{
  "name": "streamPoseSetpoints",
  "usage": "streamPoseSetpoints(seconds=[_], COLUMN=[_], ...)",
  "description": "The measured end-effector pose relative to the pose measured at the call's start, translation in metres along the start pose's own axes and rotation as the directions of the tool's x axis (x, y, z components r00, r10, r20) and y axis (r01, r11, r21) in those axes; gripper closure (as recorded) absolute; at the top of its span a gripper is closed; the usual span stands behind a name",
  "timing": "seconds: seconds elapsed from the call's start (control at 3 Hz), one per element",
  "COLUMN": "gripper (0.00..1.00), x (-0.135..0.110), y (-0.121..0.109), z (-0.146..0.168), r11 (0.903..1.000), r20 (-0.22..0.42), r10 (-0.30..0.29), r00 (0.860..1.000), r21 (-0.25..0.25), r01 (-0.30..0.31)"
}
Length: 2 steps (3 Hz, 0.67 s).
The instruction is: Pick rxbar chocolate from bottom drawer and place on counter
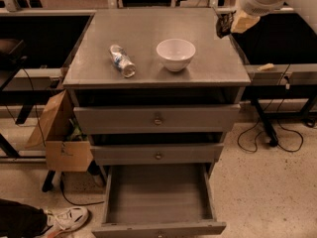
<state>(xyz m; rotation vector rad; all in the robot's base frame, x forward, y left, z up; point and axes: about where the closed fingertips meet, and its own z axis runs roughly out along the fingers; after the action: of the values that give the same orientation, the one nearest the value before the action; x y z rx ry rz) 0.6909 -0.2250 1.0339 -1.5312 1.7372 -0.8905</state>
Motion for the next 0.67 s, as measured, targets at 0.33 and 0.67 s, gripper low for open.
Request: streamPoseSetpoints(seconds=[0.33, 0.67], gripper=[1.00, 1.00], x=[0.020, 0.021], y=[-0.021, -0.010], z=[0.030, 0.074], r11=[0.9993, 0.9993], r20=[0.061, 0.174], r10=[0.030, 0.037], r00=[0.998, 0.984], r21=[0.019, -0.017], r01=[-0.031, -0.034])
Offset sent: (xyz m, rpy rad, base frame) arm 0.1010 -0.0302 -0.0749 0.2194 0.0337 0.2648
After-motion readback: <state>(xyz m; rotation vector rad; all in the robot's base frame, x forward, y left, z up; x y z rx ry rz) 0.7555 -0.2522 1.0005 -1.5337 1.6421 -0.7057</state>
